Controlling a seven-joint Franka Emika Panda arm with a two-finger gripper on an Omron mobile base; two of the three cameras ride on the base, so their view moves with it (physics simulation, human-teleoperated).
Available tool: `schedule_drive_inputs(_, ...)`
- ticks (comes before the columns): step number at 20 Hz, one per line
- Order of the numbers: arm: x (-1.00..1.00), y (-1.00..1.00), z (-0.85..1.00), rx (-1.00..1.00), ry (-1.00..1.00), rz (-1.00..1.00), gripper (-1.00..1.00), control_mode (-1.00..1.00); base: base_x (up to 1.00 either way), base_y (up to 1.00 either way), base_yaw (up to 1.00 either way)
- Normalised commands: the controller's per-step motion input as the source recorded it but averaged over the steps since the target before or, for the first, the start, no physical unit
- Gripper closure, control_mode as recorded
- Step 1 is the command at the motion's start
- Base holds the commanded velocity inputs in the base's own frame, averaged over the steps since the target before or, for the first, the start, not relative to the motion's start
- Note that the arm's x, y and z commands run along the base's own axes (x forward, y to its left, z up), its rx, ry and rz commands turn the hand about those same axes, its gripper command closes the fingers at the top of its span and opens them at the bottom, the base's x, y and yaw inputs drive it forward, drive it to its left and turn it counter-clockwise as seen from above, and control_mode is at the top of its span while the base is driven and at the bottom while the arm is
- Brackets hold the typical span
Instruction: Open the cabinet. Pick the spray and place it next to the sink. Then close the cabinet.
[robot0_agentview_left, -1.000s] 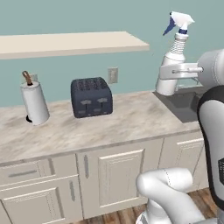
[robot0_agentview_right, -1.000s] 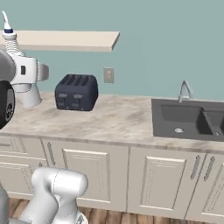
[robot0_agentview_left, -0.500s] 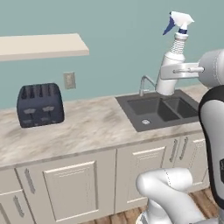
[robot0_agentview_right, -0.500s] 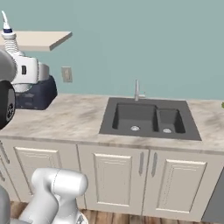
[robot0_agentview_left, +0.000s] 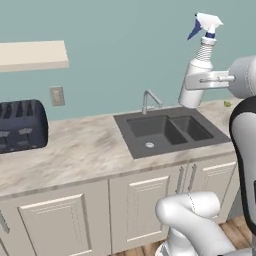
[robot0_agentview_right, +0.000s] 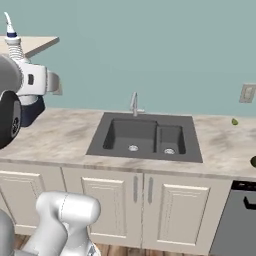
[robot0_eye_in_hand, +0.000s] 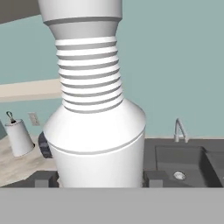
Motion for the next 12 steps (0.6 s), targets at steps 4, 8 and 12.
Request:
schedule_drive_inputs(4,0.0,0.0,0.0,0.0,0.0,0.0,1.0,1.0,0.28,-0.39,0.03)
schedule_drive_inputs(8,0.0,0.0,0.0,0.0,0.0,0.0,1.0,1.0,0.19,-0.92,0.0)
schedule_drive_inputs(12,0.0,0.0,0.0,0.0,0.0,0.0,1.0,1.0,0.1,-0.81,0.0)
